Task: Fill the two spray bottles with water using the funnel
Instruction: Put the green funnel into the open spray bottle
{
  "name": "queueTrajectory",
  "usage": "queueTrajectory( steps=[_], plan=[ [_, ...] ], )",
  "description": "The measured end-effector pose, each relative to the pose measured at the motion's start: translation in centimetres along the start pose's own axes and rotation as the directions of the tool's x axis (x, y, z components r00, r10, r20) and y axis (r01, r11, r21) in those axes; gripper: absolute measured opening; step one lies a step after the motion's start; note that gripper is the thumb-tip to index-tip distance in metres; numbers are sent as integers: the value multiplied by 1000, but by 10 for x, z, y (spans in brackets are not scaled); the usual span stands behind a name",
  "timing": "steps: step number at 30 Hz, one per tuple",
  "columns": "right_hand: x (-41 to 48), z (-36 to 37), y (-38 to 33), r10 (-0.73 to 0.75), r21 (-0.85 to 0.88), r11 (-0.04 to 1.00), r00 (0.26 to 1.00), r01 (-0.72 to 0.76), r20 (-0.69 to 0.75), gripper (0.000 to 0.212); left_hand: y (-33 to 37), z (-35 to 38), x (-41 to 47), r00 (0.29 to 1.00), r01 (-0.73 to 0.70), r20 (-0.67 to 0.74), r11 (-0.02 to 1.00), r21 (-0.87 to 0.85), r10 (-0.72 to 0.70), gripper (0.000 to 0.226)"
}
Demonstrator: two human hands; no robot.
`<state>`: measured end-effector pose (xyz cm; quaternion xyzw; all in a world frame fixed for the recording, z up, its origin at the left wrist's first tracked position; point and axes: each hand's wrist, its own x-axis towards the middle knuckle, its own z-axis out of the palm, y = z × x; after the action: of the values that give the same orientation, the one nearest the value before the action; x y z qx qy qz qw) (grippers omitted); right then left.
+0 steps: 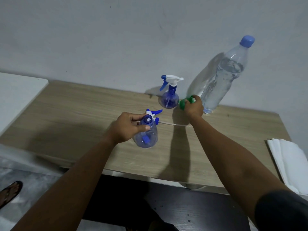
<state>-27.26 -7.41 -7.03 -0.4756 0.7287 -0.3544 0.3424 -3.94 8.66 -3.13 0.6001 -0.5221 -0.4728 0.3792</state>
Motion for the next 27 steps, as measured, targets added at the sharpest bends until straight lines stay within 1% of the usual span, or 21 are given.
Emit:
queueTrajectory(
  steps=[7, 13, 16, 19, 21, 23, 25, 27],
  plan=[
    [-6, -3, 11, -20, -23, 1000, 999, 19, -50, 27, -2, 0, -1, 1000, -18, 12, 1000, -13, 18, 45],
    [-18, -12, 15, -63, -76, 995, 996, 58, -60, 21, -2, -1, -1, 1000, -16, 23, 999, -34, 17, 46],
    [-31, -21, 10, -96, 0, 995, 991, 96, -97, 19, -1, 0, -4, 999, -22, 26, 998, -52, 23, 47],
    [-49, -34, 0, -92, 179, 977, 990, 111, -110, 18, -2, 1, -5, 1000, -11, 16, 997, -74, 12, 48],
    [-65, -43, -6, -70, 352, 933, 997, 79, -41, 15, -3, 2, -6, 1000, -11, 1, 997, -76, 11, 48],
    [-82, -51, -13, -75, 492, 871, 992, 16, 102, 18, -4, 2, -6, 1000, -14, -10, 997, -74, 14, 47],
    [-97, -54, -16, -93, 570, 819, 964, -68, 249, 25, -4, 2, -7, 1000, -13, -9, 997, -79, 12, 45],
    [-107, -55, -16, -99, 613, 777, 935, -142, 342, 27, -4, 1, -8, 1000, -10, -5, 996, -84, 9, 45]
  ],
)
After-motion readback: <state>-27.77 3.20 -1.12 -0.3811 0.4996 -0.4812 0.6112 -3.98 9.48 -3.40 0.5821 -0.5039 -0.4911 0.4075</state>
